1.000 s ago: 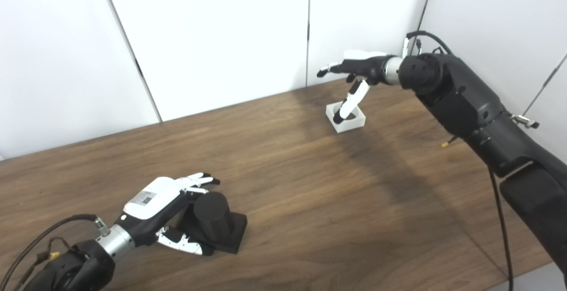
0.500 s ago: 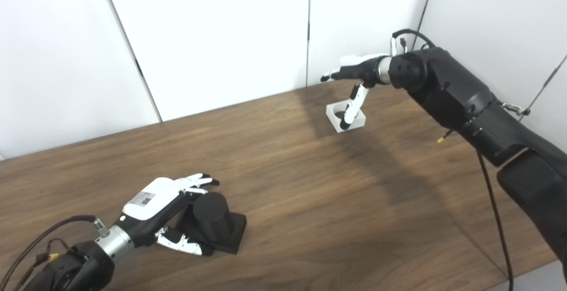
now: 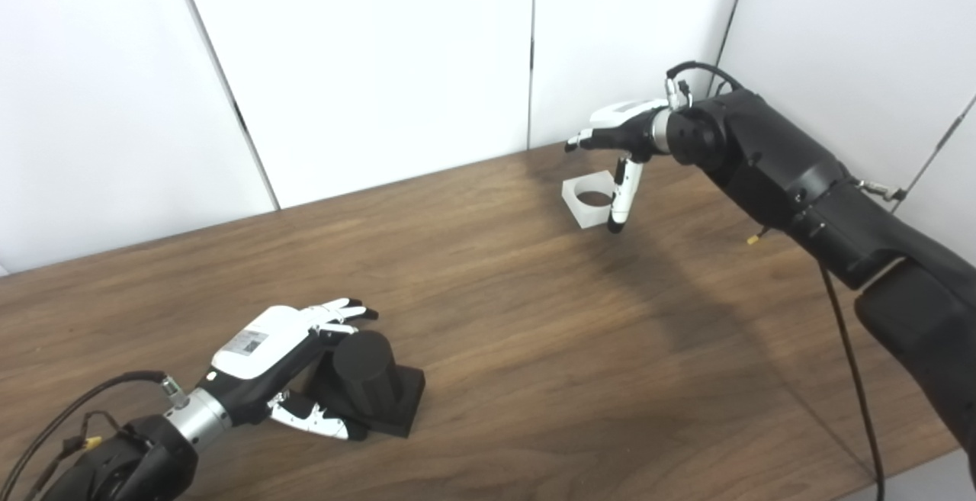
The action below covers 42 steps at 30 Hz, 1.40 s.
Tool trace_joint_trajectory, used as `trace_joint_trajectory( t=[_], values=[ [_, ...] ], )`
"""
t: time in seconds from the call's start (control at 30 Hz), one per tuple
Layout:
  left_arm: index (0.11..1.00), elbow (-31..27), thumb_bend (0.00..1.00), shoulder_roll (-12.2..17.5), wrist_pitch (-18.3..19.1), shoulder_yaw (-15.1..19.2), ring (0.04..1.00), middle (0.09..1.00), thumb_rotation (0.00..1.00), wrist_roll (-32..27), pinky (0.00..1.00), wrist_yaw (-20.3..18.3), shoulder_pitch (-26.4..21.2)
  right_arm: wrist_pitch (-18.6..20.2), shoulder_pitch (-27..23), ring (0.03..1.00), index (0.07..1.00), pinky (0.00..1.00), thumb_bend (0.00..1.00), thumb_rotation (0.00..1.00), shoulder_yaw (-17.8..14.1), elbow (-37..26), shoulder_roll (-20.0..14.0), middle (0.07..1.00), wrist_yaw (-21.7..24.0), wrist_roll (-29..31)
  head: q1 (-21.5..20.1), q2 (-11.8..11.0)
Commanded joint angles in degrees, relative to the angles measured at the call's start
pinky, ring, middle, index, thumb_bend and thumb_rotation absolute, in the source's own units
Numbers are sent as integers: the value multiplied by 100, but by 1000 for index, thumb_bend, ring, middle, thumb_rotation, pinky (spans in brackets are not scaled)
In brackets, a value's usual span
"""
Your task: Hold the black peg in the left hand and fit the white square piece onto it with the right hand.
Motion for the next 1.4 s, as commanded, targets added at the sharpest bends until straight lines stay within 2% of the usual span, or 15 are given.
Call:
trace_joint_trajectory(
  t=[0.0, 0.53, 1.0, 1.23, 1.37],
  values=[
    [488, 202, 524, 242, 86, -184, 939, 898, 58, 434, 883, -442, 239, -77, -309, 1000, 970, 1000, 975, 297, -85, -55, -135, 1000, -168, -121, -2, 8],
    [488, 155, 524, 250, 87, -147, 940, 898, 58, 403, 888, -458, 280, -118, -143, 979, 938, 1000, 933, 256, -58, 180, 24, 974, -505, -374, 54, 58],
    [489, 33, 524, 266, 171, -98, 943, 908, 59, 397, 886, -603, 333, -121, 117, 961, 914, 996, 908, 284, -36, 510, 233, 952, -913, -545, 85, 100],
    [489, -9, 524, 264, 161, -63, 944, 905, 58, 398, 887, -630, 345, -197, 166, 948, 883, 977, 897, 275, 27, 679, 269, 936, -1141, -576, 99, 134],
    [489, 16, 524, 249, 131, -30, 942, 900, 58, 367, 889, -587, 356, -246, 217, 936, 826, 956, 867, 256, 27, 744, 284, 925, -1268, -527, 107, 138]
  ],
)
